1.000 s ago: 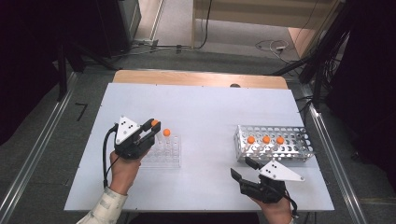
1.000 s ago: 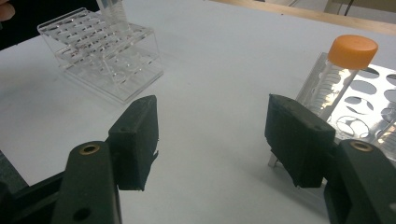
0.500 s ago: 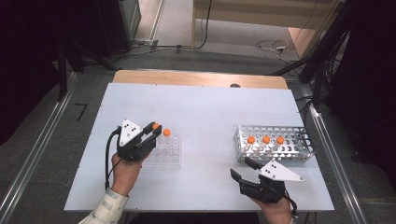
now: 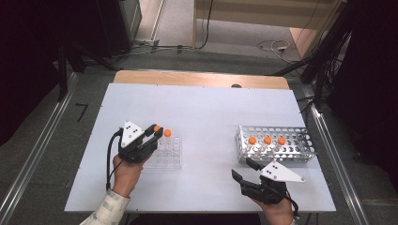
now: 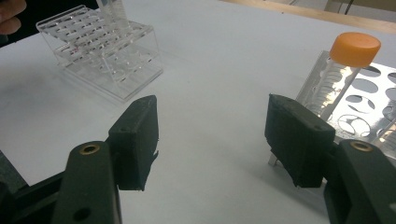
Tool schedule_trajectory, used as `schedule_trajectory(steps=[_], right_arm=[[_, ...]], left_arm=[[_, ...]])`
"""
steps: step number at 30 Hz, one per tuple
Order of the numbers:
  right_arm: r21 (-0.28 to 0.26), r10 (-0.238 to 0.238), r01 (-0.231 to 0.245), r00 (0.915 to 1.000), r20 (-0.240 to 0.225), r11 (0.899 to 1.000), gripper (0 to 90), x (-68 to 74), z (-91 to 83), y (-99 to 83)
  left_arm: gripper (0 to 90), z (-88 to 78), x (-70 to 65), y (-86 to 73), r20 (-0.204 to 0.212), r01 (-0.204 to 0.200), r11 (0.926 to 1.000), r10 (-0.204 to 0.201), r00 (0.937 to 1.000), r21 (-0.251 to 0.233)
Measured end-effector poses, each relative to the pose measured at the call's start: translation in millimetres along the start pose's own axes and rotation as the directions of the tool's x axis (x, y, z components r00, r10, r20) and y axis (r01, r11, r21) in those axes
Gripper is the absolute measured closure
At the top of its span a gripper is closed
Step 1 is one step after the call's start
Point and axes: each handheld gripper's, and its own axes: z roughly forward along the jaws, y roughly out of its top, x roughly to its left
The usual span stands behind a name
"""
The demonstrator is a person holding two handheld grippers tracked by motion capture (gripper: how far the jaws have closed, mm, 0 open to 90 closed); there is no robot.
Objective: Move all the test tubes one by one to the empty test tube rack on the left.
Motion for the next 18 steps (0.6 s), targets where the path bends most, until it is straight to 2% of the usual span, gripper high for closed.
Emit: schedule_trajectory(steps=[14, 18], right_arm=[[-0.003, 0.005, -0.005, 0.9999, 0.011, 1.0, 33.3, -2.6, -1.4, -0.1], [-0.005, 0.012, -0.012, 0.9996, 0.024, 1.0, 33.4, -6.1, -3.5, -0.9]], left_arm=[[62.6, -6.5, 1.4, 2.6, 0.027, 0.035, 0.9992, -0.034, 0.9991, -0.022], [58.2, -9.2, 0.8, 3.9, 0.039, 0.045, 0.9986, -0.044, 0.9983, -0.029]])
